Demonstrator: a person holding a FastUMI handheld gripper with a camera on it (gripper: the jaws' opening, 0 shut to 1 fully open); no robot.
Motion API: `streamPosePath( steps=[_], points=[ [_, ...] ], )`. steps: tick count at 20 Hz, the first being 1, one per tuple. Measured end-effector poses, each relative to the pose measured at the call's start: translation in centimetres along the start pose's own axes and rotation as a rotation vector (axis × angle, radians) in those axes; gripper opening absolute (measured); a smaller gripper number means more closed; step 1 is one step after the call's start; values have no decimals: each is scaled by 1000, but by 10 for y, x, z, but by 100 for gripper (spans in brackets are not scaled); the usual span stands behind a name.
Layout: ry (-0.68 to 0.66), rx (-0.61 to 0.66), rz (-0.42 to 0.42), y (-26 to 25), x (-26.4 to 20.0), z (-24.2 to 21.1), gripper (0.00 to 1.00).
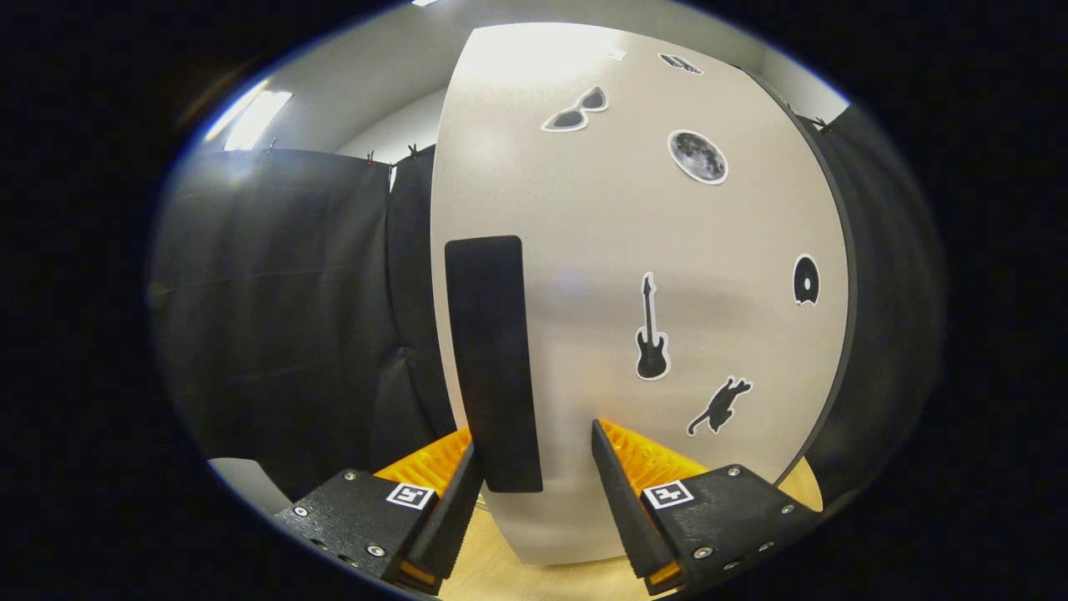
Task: Open the shoe cabinet door, grab the shoes and put them into the shoe cabinet, then close the shoe cabinet door.
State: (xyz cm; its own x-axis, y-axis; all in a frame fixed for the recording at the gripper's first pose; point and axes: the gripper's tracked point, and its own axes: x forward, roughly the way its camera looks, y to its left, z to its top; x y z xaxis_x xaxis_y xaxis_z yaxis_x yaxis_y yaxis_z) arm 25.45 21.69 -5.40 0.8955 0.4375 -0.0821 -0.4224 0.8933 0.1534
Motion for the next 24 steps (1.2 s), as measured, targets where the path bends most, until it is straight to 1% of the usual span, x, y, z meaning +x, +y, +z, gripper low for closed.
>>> streamPosePath(
  steps=[4, 8, 13, 18, 20, 24],
  points=[
    [3, -34, -69, 0, 4, 0, 78],
    [-10, -38, -116, 0, 6, -2, 80],
    [-24, -77, -182, 0, 9, -4, 82],
    [-15, -79, -227, -2, 16, -7, 83],
    [-31, -78, -247, -4, 21, -7, 83],
    [-38, -83, -261, -6, 23, -7, 83]
  ],
)
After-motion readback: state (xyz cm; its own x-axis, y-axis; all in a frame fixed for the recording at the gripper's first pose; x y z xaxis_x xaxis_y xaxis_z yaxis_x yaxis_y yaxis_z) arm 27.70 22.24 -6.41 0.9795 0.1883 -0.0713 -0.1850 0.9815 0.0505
